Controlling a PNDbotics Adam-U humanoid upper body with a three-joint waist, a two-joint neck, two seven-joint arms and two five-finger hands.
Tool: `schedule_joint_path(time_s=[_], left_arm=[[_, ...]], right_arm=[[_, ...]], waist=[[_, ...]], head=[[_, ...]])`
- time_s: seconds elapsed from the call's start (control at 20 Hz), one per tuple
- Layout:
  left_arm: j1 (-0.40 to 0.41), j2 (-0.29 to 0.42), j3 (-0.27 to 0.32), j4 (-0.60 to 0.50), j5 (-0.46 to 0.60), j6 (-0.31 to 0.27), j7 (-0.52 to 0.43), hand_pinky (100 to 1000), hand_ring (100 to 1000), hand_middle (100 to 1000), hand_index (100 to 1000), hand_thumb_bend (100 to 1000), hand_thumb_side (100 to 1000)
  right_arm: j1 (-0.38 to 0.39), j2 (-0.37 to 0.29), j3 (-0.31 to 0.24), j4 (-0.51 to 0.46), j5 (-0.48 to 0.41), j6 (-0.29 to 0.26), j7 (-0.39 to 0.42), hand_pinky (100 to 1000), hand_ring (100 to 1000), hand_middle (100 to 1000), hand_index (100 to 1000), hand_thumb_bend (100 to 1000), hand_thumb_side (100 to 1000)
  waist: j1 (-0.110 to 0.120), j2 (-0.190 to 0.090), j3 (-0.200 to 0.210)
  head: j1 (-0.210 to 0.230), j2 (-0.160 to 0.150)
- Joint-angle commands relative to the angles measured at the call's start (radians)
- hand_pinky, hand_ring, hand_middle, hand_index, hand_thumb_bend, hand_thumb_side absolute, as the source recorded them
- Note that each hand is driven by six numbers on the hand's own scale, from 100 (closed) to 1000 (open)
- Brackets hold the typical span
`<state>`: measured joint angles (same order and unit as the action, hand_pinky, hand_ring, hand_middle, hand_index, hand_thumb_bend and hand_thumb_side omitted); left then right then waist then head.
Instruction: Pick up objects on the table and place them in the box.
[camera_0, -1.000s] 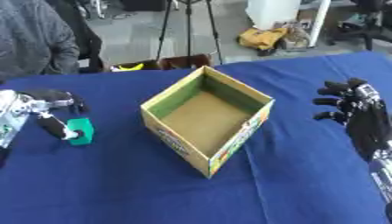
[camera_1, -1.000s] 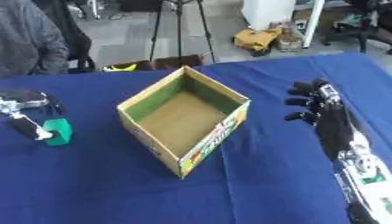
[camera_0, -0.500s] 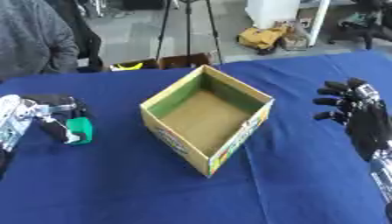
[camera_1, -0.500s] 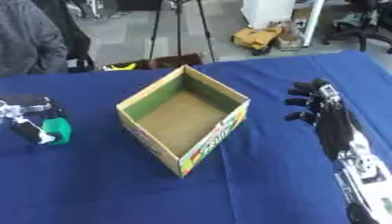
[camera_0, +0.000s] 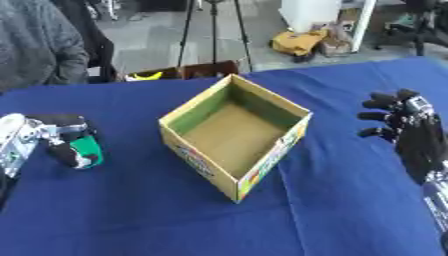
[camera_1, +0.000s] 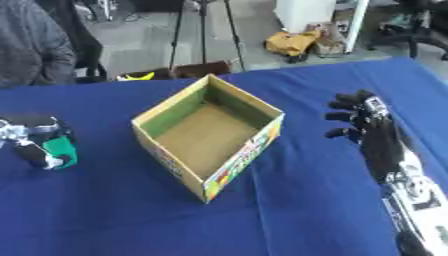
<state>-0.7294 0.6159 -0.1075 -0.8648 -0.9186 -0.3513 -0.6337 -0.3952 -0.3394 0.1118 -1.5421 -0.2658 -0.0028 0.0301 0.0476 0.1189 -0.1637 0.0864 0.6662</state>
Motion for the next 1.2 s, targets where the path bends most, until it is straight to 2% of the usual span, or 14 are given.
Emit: schedule_joint_path(time_s=[0.05, 0.35, 0.4, 0.45, 0.7, 0.9, 1.2], left_arm=[[-0.009, 0.027, 0.006, -0.013, 0.031, 0.014, -0.002, 377, 503, 638, 761, 100, 277], [-0.024, 0.046, 0.011, -0.092, 0.11, 0.044, -0.034, 338, 476, 624, 751, 100, 297], [-0.03, 0.048, 0.012, -0.108, 0.125, 0.049, -0.041, 334, 474, 623, 751, 100, 376], [-0.038, 0.051, 0.012, -0.124, 0.139, 0.054, -0.049, 333, 473, 623, 751, 100, 300], [-0.114, 0.044, 0.006, -0.203, 0.184, 0.064, -0.064, 330, 474, 620, 745, 100, 305], [-0.188, -0.007, -0.009, -0.226, 0.19, 0.058, -0.062, 329, 475, 622, 745, 100, 312], [-0.27, -0.151, -0.018, -0.187, 0.132, 0.054, -0.042, 343, 486, 632, 752, 100, 318]], right_arm=[[-0.012, -0.019, -0.006, -0.011, 0.0, 0.0, 0.003, 567, 751, 742, 843, 100, 1000], [-0.011, -0.02, -0.007, -0.011, 0.0, -0.001, 0.003, 567, 751, 742, 843, 100, 1000], [-0.011, -0.02, -0.007, -0.011, 0.0, -0.001, 0.003, 567, 751, 742, 843, 100, 1000], [-0.01, -0.02, -0.007, -0.011, 0.0, -0.001, 0.003, 567, 751, 742, 843, 100, 1000], [-0.007, -0.019, -0.003, -0.009, 0.001, 0.0, 0.006, 567, 751, 742, 843, 100, 1000], [-0.008, -0.012, 0.006, -0.007, 0.001, 0.002, 0.015, 567, 751, 742, 843, 100, 1000], [-0.026, -0.001, 0.027, -0.003, 0.003, 0.008, 0.036, 567, 752, 743, 844, 100, 1000]], waist=[[-0.002, -0.013, 0.001], [-0.003, -0.016, 0.003], [-0.003, -0.018, 0.004], [-0.004, -0.019, 0.005], [-0.003, -0.03, 0.002], [0.001, -0.04, -0.018], [0.013, -0.034, -0.073]], head=[[0.003, -0.01], [0.001, -0.012], [0.001, -0.011], [0.001, -0.011], [0.007, -0.006], [0.023, -0.004], [0.064, -0.017]])
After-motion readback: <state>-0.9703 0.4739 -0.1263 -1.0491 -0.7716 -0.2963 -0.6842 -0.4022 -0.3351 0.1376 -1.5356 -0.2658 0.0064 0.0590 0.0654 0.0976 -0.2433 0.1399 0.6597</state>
